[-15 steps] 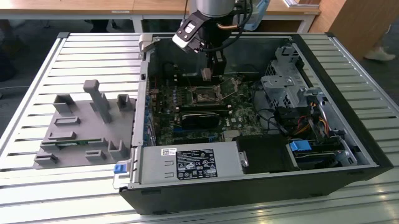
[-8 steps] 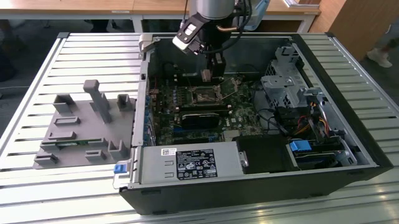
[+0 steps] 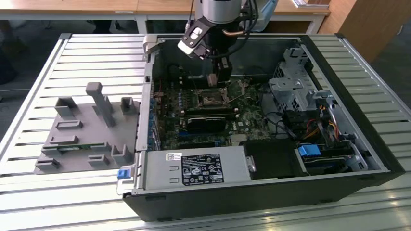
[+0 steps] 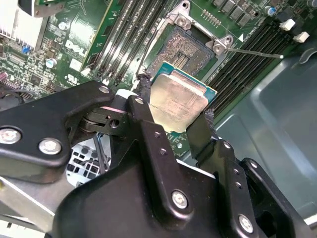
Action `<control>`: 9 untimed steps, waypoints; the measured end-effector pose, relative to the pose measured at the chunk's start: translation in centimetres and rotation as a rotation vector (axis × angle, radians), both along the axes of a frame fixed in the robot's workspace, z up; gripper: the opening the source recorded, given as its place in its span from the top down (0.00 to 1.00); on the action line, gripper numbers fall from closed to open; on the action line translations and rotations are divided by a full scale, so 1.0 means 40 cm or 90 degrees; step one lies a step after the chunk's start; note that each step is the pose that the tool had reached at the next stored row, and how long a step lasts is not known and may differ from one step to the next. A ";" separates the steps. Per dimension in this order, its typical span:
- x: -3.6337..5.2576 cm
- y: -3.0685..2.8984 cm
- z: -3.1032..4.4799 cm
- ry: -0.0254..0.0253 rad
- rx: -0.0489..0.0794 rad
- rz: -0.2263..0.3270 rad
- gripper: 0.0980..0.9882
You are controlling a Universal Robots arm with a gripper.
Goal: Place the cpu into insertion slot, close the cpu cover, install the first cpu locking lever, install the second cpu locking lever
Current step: 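Place the cpu into insertion slot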
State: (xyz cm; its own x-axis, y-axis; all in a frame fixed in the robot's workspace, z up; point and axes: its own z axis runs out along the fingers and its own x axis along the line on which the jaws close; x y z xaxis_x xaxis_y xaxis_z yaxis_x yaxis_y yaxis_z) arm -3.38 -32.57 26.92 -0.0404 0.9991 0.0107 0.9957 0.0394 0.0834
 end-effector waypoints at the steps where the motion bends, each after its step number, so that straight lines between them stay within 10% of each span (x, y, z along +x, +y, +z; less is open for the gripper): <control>1: 0.000 0.001 -0.004 0.0000 0.000 0.000 0.50; 9: -0.001 0.007 -0.039 0.0000 0.000 0.000 0.50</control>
State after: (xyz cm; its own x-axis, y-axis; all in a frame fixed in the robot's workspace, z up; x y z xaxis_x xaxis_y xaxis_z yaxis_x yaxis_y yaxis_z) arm -3.41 -32.29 25.37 -0.0404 0.9991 0.0102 0.9957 0.0394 0.0833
